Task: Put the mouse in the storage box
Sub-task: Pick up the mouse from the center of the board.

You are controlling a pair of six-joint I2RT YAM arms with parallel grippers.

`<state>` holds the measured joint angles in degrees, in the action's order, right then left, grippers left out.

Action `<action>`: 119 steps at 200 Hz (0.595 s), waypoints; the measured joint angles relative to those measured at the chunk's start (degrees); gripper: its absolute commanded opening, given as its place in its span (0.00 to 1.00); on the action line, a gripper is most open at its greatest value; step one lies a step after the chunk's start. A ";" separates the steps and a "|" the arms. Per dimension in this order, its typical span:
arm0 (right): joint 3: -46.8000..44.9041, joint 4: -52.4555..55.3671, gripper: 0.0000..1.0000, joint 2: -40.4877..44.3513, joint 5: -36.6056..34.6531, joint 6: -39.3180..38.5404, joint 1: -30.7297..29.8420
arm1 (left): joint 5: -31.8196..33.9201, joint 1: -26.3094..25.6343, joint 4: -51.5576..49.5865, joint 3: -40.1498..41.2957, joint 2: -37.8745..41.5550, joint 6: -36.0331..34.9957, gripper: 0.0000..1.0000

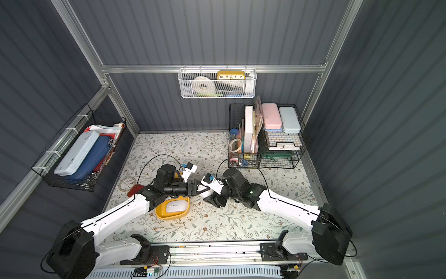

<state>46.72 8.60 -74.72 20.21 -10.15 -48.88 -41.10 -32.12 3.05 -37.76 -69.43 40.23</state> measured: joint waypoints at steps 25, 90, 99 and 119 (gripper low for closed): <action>0.02 0.52 0.36 -0.31 -0.76 -0.37 -0.13 | 0.00 -0.48 0.13 -0.02 -0.39 0.37 0.46; 0.09 1.44 0.54 -0.98 -3.78 -1.86 -0.57 | 0.68 -1.03 0.37 -0.35 -1.20 2.78 0.01; 0.09 1.38 0.65 -0.98 -4.04 -1.84 -0.63 | 0.85 -1.03 0.33 -0.35 -1.07 2.78 0.00; 0.09 1.09 0.82 -0.92 -4.44 -0.90 -0.66 | 1.70 -1.22 0.07 -0.26 -0.26 2.36 0.00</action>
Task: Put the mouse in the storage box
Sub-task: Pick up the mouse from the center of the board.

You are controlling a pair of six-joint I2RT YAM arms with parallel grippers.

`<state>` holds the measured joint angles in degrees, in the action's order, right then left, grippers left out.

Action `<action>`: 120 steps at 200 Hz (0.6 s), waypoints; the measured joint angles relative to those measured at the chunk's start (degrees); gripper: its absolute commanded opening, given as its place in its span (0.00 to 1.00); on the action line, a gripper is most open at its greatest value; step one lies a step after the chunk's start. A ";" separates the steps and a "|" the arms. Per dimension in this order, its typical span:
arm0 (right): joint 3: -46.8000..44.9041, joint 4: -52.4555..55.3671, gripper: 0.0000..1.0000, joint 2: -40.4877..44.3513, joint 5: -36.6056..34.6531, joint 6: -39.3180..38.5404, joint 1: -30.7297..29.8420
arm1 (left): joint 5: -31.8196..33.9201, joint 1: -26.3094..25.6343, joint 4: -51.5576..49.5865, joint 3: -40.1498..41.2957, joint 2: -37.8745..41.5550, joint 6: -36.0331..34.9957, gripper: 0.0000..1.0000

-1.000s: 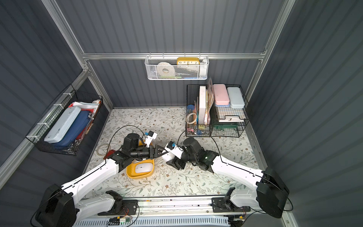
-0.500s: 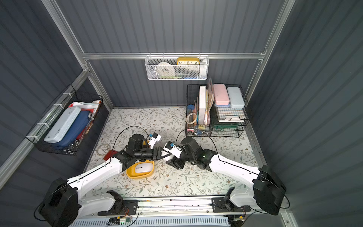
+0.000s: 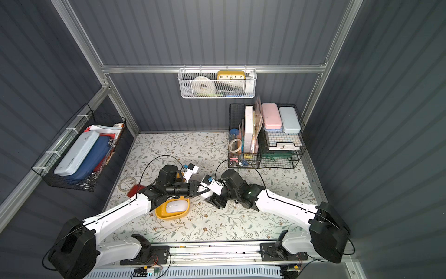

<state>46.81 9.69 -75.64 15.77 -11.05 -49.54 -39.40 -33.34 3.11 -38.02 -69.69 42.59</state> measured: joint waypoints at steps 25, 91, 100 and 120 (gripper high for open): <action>0.00 -0.68 0.99 0.87 -1.81 0.68 0.02 | 1.33 -0.04 -1.31 0.07 0.83 -1.07 0.00; -0.20 -3.34 0.99 4.44 -7.65 3.06 0.04 | 4.81 -0.07 -4.39 0.07 2.43 -2.01 0.00; -0.55 -3.93 0.99 5.05 -8.98 3.78 0.04 | 5.40 -0.04 -5.09 0.07 3.23 -2.21 0.00; -1.99 -4.76 0.99 7.04 -12.28 5.22 0.20 | 6.80 -0.02 -6.97 -0.09 4.63 -2.64 0.00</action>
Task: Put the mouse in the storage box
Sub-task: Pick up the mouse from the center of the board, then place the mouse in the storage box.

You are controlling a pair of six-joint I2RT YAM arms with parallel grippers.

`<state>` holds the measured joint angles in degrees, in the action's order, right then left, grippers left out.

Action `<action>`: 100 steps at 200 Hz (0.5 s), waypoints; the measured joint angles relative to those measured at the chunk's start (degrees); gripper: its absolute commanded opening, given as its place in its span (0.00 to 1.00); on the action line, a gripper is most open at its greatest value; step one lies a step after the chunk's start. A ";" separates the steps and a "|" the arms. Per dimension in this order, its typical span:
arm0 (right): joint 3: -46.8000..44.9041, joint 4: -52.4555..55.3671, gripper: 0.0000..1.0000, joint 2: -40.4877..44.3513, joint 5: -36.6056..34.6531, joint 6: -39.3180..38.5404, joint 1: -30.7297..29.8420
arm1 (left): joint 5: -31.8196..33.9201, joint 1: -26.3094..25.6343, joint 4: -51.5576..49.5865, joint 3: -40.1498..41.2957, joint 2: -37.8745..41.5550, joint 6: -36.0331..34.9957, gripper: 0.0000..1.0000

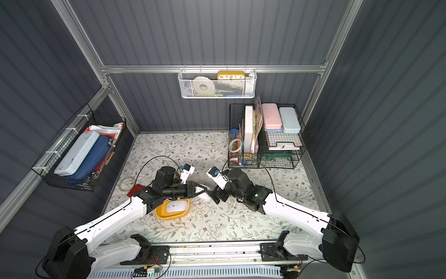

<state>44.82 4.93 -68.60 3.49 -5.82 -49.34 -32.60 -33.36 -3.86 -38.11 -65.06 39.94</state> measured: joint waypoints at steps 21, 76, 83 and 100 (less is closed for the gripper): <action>-0.44 -0.76 0.99 1.03 -4.94 2.29 0.52 | 1.38 0.74 -2.75 0.00 2.10 -0.50 0.00; -0.61 -1.46 0.99 2.71 -10.58 9.70 5.99 | 3.08 9.46 -11.19 -0.17 9.68 -2.51 0.00; -0.70 -1.51 0.99 3.28 -11.28 10.82 6.75 | 3.61 10.64 -12.59 -0.26 10.34 -2.69 0.00; -0.79 -1.09 0.99 4.94 -13.05 12.92 8.68 | 4.83 11.50 -15.30 -0.39 11.54 -2.78 0.00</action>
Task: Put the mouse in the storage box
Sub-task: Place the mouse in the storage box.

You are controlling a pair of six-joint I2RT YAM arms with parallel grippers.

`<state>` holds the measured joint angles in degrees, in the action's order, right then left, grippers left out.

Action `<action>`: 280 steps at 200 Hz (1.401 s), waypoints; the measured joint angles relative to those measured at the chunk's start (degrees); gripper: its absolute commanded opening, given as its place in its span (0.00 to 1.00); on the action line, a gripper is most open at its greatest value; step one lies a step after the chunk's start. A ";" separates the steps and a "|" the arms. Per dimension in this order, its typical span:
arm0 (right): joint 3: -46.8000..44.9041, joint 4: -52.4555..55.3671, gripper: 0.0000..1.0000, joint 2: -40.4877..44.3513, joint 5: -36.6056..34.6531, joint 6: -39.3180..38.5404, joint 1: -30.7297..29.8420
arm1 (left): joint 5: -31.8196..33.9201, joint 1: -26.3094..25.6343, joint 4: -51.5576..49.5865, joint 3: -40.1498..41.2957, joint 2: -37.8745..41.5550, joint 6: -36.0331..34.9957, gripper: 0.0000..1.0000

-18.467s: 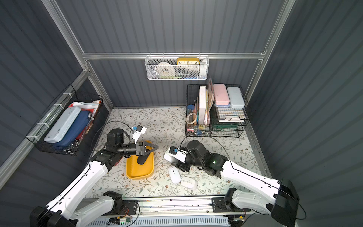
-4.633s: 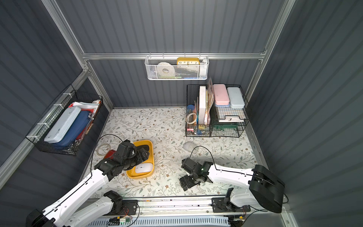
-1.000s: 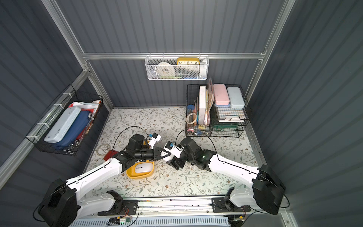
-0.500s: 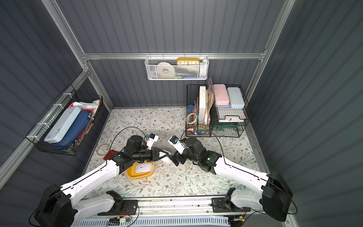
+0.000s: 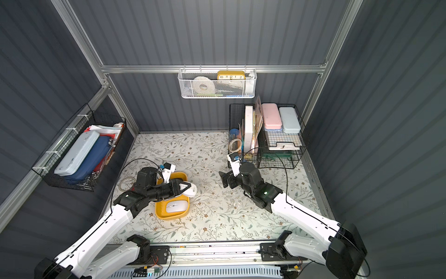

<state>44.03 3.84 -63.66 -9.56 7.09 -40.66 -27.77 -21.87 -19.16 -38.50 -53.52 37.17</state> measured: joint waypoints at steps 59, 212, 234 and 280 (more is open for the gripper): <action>-0.48 0.04 0.99 2.01 -1.68 2.38 2.40 | 9.25 0.02 -9.46 0.00 4.52 1.36 0.00; -0.98 0.13 0.99 1.92 -1.05 2.27 2.40 | 19.34 6.75 -4.02 -6.43 -14.64 -1.88 0.00; -1.11 0.00 0.99 1.92 -0.66 2.21 2.40 | 16.50 10.01 -0.26 -5.95 -15.34 -2.99 0.00; -2.23 -0.39 0.99 1.92 1.01 2.10 2.40 | 10.97 12.87 7.48 -2.86 -19.30 -4.04 0.00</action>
<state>41.80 3.44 -61.73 -8.56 9.19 -38.26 -16.80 -8.99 -11.68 -41.36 -72.82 33.12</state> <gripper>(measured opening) 0.989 0.275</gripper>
